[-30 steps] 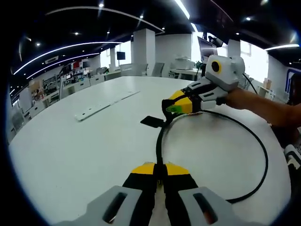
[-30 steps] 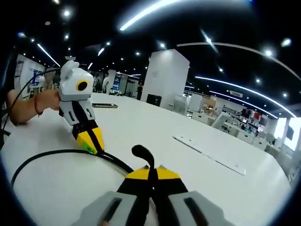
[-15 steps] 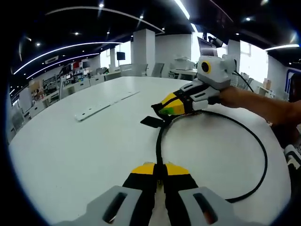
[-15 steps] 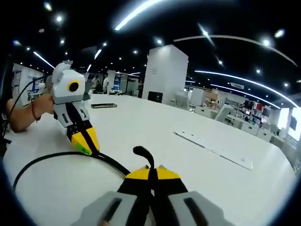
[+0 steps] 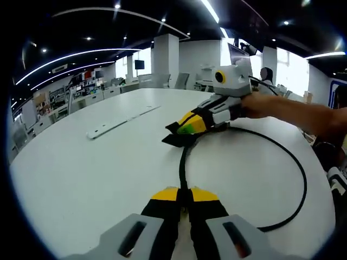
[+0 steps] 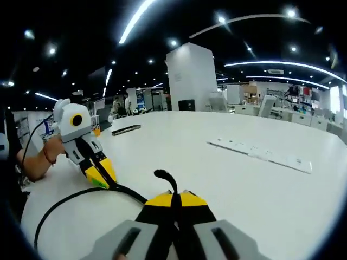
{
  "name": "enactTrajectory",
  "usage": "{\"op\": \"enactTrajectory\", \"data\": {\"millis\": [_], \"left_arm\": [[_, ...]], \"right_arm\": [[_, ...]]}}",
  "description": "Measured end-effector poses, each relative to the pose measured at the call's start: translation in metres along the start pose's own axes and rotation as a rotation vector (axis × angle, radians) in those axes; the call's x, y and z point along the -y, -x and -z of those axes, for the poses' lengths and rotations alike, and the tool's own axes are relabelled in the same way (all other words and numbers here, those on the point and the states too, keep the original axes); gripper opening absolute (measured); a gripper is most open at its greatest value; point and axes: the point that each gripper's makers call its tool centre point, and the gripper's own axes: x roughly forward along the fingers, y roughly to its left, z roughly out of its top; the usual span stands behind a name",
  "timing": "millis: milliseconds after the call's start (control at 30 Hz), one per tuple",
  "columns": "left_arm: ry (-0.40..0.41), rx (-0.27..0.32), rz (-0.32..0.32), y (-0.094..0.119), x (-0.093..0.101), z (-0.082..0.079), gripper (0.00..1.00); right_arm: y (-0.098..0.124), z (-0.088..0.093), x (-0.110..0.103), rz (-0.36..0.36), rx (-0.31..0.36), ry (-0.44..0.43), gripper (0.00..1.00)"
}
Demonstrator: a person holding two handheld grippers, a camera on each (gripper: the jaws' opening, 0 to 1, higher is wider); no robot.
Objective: Find the charging cable on the desk, coil it up and secure with Velcro.
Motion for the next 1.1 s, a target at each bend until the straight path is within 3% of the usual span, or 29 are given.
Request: {"op": "enactTrajectory", "data": {"millis": [200,833,1100], "left_arm": [[0.001,0.002,0.001,-0.0005,0.0003,0.0,0.07],[0.004,0.004,0.001,0.0005,0.0011,0.0008,0.07],[0.005,0.006,0.001,0.0003,0.0018,0.0008,0.07]], "right_arm": [[-0.0021,0.0051,-0.0038,-0.011,-0.006,-0.048,0.04],[-0.0045,0.0079,-0.0033,0.002,-0.083,0.027,0.04],[-0.0052,0.0107,0.0042,-0.002,-0.104,0.014,0.04]]}}
